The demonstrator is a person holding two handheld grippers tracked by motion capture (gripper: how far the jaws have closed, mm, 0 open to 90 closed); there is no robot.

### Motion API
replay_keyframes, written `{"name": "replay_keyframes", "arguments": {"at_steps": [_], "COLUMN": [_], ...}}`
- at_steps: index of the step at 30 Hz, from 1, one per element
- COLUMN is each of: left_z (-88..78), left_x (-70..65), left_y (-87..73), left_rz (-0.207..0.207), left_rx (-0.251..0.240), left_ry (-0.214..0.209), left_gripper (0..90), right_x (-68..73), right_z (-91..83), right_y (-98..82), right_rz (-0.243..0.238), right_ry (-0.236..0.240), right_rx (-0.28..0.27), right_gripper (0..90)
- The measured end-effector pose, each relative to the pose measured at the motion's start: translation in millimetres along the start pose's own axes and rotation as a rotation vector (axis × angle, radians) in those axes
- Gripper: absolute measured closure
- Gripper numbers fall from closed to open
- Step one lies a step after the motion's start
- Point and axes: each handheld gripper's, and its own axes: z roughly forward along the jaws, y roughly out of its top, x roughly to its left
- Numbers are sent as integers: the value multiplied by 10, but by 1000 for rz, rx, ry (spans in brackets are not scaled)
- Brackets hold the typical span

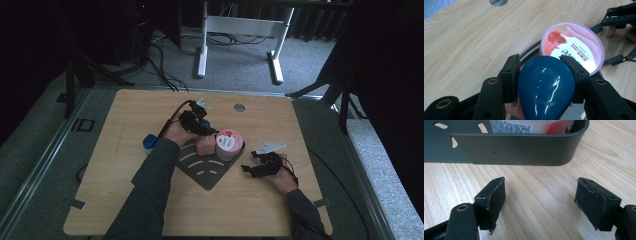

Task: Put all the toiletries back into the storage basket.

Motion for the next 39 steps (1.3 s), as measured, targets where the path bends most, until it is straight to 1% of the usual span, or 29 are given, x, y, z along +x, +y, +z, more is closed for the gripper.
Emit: {"name": "replay_keyframes", "arguments": {"at_steps": [2,4,7,8,9,10,12,13,15,16,17,18,19,21,22,23,25,27,28,29,31,34,35,36,37,38,39], "left_z": [16,9,-30,-53,-67,-83,-116,-138,-193,-220,-239,-253,-266,-266,-302,-314,-328,-334,-334,-335,-341,-375,-384,-395,-397,-397,-397], "left_x": [-11,-34,-54,-62,-62,-63,-74,-90,-118,-113,-112,-118,-124,-124,-149,-165,-194,-223,-223,-246,-259,-286,-297,-316,-337,-337,-337], "left_y": [-4,-4,18,21,16,4,-28,-48,-96,-123,-149,-173,-198,-198,-268,-277,-293,-314,-314,-349,-383,-459,-478,-507,-527,-527,-527], "left_rz": [-9,-13,-27,-29,-34,-42,-53,-52,-61,-72,-79,-78,-76,-76,-84,-86,-92,-93,-93,-101,-109,-128,-130,-129,-126,-126,-126], "left_rx": [4,-10,-29,-27,-27,-31,-31,-34,-61,-69,-72,-73,-77,-77,-85,-88,-99,-98,-98,-101,-106,-119,-122,-125,-123,-123,-123], "left_ry": [-11,-12,3,24,21,23,42,45,64,58,57,66,64,64,68,79,85,100,100,111,129,148,152,146,148,148,148], "left_gripper": [499,461,368,349,326,319,295,296,301,306,306,311,318,330,337,339,361,364,366,372,372,393,400,409,413,430,430], "right_x": [0,-1,-1,-1,-1,-1,-1,-1,4,5,6,10,16,25,56,83,140,202,202,257,335,433,477,504,543,543,579], "right_z": [0,0,1,1,1,1,1,1,3,3,3,2,0,-4,-15,-24,-46,-70,-70,-90,-109,-127,-134,-136,-137,-137,-133], "right_y": [0,0,0,0,0,0,0,0,2,3,3,3,1,0,7,16,29,42,42,52,71,106,120,130,145,145,155], "right_rz": [1,-1,0,-1,-1,-1,-2,-2,-1,-1,-1,0,0,-3,-3,-9,-25,-42,-42,-50,-65,-86,-91,-94,-105,-105,-114], "right_ry": [0,0,0,0,0,0,0,0,0,1,1,-1,-1,1,5,14,28,35,35,51,73,87,98,103,118,118,128], "right_rx": [0,0,0,-1,-1,-1,0,0,1,1,1,0,-4,-8,-4,-1,-3,-1,-1,-3,-6,-10,-13,-13,-9,-9,-3], "right_gripper": [240,240,240,240,240,240,240,240,233,233,236,250,271,271,359,381,432,488,488,543,594,652,676,696,721,721,721]}}
